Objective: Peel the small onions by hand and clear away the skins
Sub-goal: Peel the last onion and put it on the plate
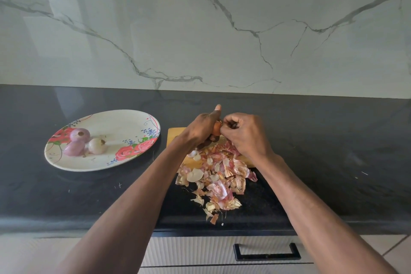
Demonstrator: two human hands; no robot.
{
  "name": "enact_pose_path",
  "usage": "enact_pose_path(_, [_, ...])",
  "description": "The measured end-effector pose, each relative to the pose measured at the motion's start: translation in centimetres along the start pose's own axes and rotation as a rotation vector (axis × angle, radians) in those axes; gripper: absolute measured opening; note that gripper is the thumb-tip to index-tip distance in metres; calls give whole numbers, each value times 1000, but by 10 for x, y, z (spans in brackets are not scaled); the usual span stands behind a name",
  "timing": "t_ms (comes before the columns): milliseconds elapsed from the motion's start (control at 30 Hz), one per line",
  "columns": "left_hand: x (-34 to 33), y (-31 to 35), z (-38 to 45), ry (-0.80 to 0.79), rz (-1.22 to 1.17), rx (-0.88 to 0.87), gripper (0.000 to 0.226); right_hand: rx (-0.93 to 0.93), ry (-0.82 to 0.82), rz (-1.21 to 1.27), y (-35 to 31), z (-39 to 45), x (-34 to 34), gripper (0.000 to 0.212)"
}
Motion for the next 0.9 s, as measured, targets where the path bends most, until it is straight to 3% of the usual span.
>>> enact_pose_path(233, [-3,-1,1,-35,-19,17,61,44,50,-65,-8,-2,1,22])
enact_pose_path(400, [-7,-4,1,-108,-193,59,64,-186,119,169,10,0,2,15])
enact_pose_path(533, [-13,-9,4,-209,-380,123,69,-331,169,411,21,-4,3,21])
enact_pose_path(700, [-13,-11,3,-262,-523,150,54,-445,213,658,28,-9,1,23])
enact_pose_path(800, [-10,-7,5,-253,-574,106,44,-401,239,581,29,-8,8,25])
enact_pose_path(900, [-3,-3,7,-199,-651,63,31,-361,141,494,27,-5,2,26])
Point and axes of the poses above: each hand's wrist, its own z-axis towards the middle knuckle, its own x-axis out of the back of the hand, y = z × x, the point moved 10 cm from there along z, towards the middle knuckle, and after that the axes turned 5 degrees about x, right-handed, at the moved point
